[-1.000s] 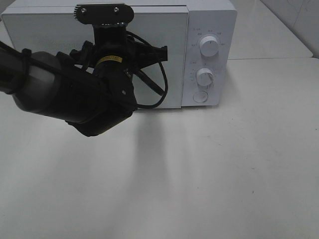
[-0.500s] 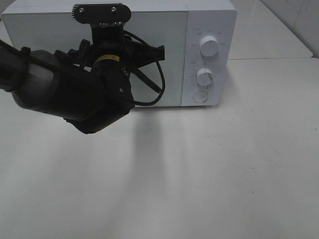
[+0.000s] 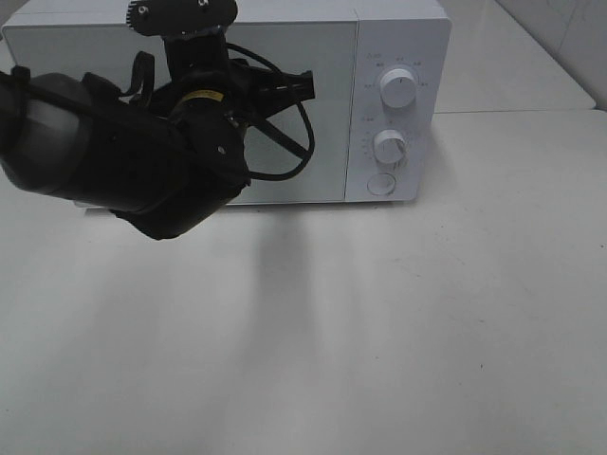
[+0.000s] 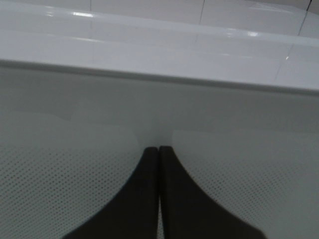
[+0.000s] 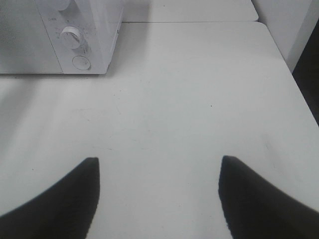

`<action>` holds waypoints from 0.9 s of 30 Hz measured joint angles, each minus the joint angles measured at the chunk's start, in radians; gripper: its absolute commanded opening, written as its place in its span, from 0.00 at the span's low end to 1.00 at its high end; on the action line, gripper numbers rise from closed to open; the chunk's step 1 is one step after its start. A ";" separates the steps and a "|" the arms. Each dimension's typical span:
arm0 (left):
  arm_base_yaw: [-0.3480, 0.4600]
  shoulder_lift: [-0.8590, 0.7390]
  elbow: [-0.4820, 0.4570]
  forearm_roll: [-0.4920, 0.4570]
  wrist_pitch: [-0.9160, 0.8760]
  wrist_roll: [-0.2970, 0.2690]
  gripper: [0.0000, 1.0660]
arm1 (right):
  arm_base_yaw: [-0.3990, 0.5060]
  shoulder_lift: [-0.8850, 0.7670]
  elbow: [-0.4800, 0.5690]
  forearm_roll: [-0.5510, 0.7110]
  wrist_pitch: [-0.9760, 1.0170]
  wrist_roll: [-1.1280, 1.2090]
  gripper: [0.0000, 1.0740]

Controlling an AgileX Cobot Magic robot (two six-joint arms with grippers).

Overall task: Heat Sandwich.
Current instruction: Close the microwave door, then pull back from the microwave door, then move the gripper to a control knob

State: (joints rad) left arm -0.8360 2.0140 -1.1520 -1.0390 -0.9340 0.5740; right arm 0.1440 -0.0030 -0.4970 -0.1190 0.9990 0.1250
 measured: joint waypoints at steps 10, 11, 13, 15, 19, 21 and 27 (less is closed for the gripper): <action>-0.025 -0.084 -0.005 0.156 0.295 0.004 0.00 | 0.000 0.000 0.000 0.000 0.000 0.000 0.62; -0.025 -0.084 -0.005 0.156 0.295 0.004 0.00 | 0.000 0.000 0.000 0.000 0.000 0.000 0.62; -0.025 -0.105 -0.005 0.264 0.423 0.004 0.00 | 0.000 0.000 0.000 0.000 0.000 0.000 0.62; -0.025 -0.114 -0.005 0.301 0.476 0.003 0.00 | 0.000 0.000 0.000 0.000 0.000 0.000 0.62; -0.022 -0.173 -0.005 0.468 0.768 0.000 0.00 | 0.000 0.000 0.000 0.000 0.000 -0.001 0.62; -0.022 -0.189 -0.005 0.494 0.832 0.000 0.00 | 0.000 0.000 0.000 0.000 0.000 -0.001 0.62; 0.001 -0.305 -0.005 0.576 1.188 0.000 0.00 | 0.000 0.000 0.000 0.000 0.000 -0.001 0.62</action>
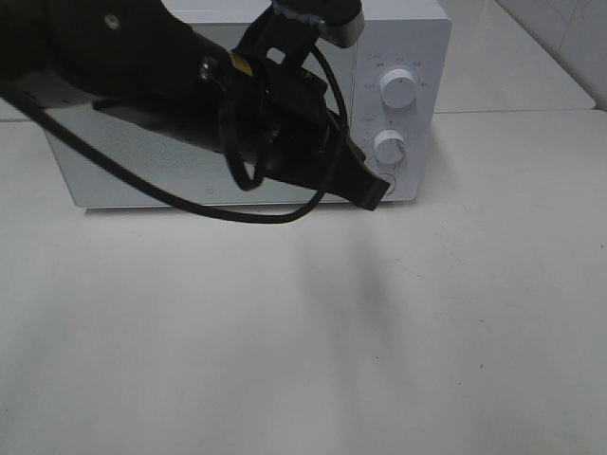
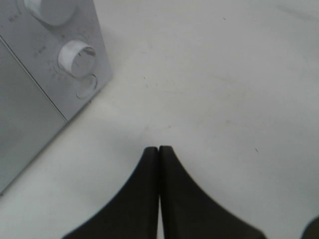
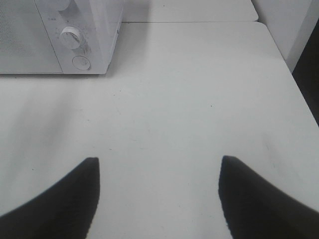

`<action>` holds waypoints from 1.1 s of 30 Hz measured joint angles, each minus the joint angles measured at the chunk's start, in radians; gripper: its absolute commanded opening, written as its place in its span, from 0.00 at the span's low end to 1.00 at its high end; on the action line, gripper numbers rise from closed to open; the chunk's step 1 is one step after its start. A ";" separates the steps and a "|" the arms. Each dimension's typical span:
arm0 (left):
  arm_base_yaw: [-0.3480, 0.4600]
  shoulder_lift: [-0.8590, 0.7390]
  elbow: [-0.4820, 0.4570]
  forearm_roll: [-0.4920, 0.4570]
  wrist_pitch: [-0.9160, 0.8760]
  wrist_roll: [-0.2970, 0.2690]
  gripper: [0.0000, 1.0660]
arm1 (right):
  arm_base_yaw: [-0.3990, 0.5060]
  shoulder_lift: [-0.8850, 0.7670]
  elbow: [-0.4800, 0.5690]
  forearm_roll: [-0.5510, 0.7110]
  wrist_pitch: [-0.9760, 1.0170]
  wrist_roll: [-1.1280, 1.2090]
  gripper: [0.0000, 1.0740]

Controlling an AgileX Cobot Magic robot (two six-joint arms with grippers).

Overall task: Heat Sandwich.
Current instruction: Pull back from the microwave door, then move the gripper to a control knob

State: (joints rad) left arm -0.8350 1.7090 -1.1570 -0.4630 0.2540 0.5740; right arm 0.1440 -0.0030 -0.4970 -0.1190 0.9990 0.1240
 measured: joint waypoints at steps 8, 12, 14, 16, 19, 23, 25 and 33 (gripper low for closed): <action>0.114 -0.103 0.000 0.011 0.375 -0.028 0.08 | 0.000 0.000 0.000 0.000 0.000 0.000 0.62; 0.180 -0.134 0.000 0.012 0.492 -0.049 0.23 | 0.000 0.000 0.000 0.000 0.000 0.000 0.62; 0.258 -0.163 0.000 0.026 0.592 -0.077 0.42 | 0.000 0.000 0.000 0.000 0.000 0.000 0.62; 0.279 -0.170 0.000 0.037 0.622 -0.091 0.47 | 0.000 0.000 0.000 0.000 0.000 0.000 0.62; 0.383 -0.202 0.000 0.095 0.721 -0.155 0.65 | 0.000 0.000 0.000 0.000 0.000 0.000 0.62; 0.508 -0.230 0.000 0.162 0.797 -0.199 0.68 | 0.000 0.000 0.000 0.000 0.000 0.000 0.62; 0.601 -0.247 0.000 0.202 0.844 -0.217 0.68 | 0.000 0.000 0.000 0.000 0.000 0.000 0.62; 0.830 -0.298 0.004 0.217 0.934 -0.228 0.68 | 0.000 0.000 0.000 0.000 0.000 0.000 0.62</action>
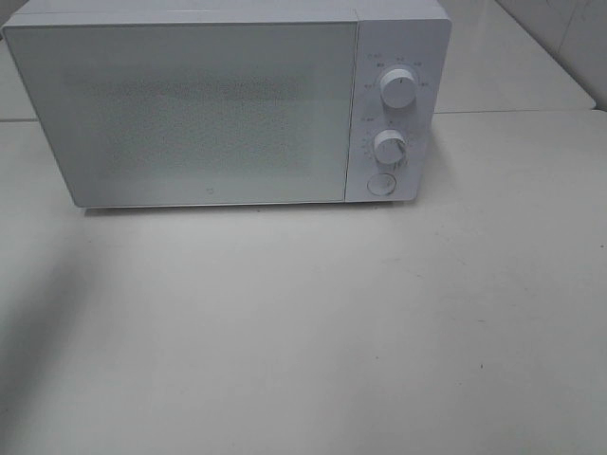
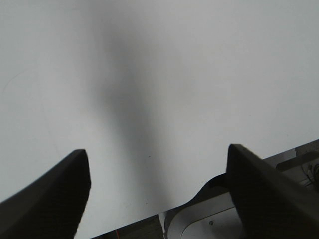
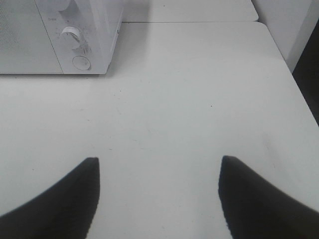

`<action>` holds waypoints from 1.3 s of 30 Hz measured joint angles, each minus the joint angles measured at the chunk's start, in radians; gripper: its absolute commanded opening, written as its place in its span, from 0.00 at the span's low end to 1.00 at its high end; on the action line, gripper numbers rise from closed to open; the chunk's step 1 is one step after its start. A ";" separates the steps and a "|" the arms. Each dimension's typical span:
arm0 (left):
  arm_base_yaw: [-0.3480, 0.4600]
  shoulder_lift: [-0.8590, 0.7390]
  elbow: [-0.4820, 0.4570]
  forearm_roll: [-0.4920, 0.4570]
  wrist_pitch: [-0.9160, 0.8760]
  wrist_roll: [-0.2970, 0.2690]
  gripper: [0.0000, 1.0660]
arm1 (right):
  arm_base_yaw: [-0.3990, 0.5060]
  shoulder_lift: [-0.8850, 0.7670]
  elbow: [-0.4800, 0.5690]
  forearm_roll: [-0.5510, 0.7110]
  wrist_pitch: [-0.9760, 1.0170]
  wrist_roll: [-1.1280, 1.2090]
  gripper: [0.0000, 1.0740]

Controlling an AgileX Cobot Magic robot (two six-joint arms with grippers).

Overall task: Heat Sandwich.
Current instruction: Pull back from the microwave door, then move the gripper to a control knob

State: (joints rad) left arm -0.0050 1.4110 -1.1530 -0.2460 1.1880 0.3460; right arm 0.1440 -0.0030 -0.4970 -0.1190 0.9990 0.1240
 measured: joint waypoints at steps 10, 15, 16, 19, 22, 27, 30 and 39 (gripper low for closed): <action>0.167 -0.253 0.154 0.012 0.018 -0.031 0.68 | 0.000 0.000 0.000 0.000 0.000 0.000 0.62; 0.167 -0.414 0.260 0.015 0.009 -0.062 0.68 | 0.000 0.000 0.000 0.000 0.000 0.000 0.62; 0.167 -0.441 0.279 0.015 0.008 -0.066 0.67 | 0.000 0.000 0.000 0.000 0.000 0.000 0.62; 0.167 -0.502 0.323 0.015 0.001 -0.072 0.67 | 0.000 0.000 0.000 0.000 0.000 0.000 0.62; 0.167 -0.603 0.382 0.015 -0.003 -0.078 0.67 | 0.000 0.000 0.000 0.000 0.000 0.000 0.62; 0.167 -0.764 0.461 0.022 -0.003 -0.107 0.67 | 0.000 0.000 0.000 0.000 0.000 0.000 0.62; 0.167 -0.895 0.500 0.049 -0.003 -0.136 0.67 | 0.000 0.000 0.000 0.000 0.000 0.000 0.62; 0.167 -1.115 0.560 0.065 -0.025 -0.184 0.67 | 0.000 0.000 0.000 -0.001 0.000 0.000 0.62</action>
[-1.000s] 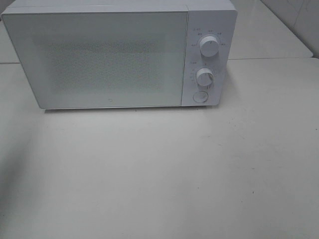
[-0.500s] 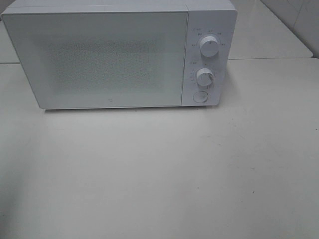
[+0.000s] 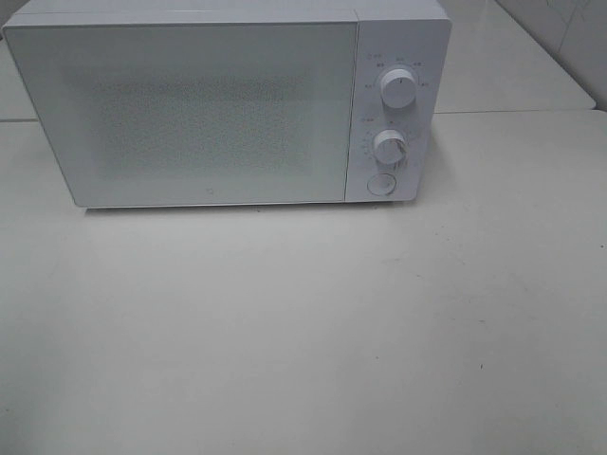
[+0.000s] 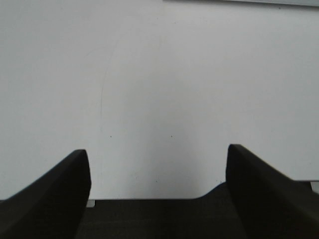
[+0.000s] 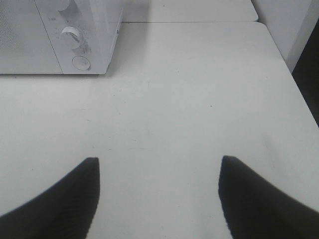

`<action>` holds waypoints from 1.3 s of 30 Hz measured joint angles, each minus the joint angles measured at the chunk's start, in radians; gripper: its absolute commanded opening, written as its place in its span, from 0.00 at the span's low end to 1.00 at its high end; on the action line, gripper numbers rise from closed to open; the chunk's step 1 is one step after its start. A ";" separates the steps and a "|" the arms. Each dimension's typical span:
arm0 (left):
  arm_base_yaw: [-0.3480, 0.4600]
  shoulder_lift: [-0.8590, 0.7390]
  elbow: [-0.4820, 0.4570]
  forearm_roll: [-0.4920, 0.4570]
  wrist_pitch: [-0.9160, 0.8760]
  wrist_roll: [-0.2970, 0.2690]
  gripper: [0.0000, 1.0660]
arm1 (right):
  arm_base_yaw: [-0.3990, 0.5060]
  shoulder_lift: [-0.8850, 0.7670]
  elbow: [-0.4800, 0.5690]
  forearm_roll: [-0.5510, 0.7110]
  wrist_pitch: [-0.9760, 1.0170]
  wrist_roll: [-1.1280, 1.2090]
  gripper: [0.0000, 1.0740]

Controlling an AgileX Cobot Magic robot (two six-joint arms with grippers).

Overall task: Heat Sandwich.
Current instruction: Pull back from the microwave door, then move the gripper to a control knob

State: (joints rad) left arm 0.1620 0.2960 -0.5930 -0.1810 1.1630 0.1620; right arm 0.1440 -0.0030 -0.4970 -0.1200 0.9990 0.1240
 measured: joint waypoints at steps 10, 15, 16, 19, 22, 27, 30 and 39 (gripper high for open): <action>0.000 -0.196 0.047 0.035 -0.028 -0.071 0.67 | 0.000 0.000 0.000 0.000 0.000 -0.008 0.62; 0.000 -0.248 0.054 0.071 -0.039 -0.118 0.67 | 0.000 0.000 0.000 -0.001 0.000 -0.008 0.62; 0.000 -0.254 0.057 0.079 -0.043 -0.122 0.67 | 0.000 0.000 0.000 -0.001 0.000 -0.008 0.62; 0.000 -0.267 0.068 0.085 -0.065 -0.126 0.67 | 0.000 0.000 0.000 -0.001 0.000 -0.009 0.62; 0.000 -0.277 0.077 0.085 -0.078 -0.126 0.67 | 0.000 0.000 0.000 -0.001 0.000 -0.010 0.62; 0.000 -0.278 0.077 0.085 -0.081 -0.127 0.67 | 0.000 0.000 0.000 -0.001 0.000 -0.014 0.62; 0.000 -0.298 0.077 0.085 -0.081 -0.127 0.67 | 0.000 0.000 0.000 0.000 0.000 -0.017 0.62; 0.000 -0.300 0.077 0.085 -0.081 -0.127 0.67 | 0.000 0.000 0.000 0.001 0.000 -0.019 0.62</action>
State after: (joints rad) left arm 0.1620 -0.0040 -0.5160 -0.0960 1.0820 0.0350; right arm 0.1440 -0.0030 -0.4970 -0.1190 0.9990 0.1050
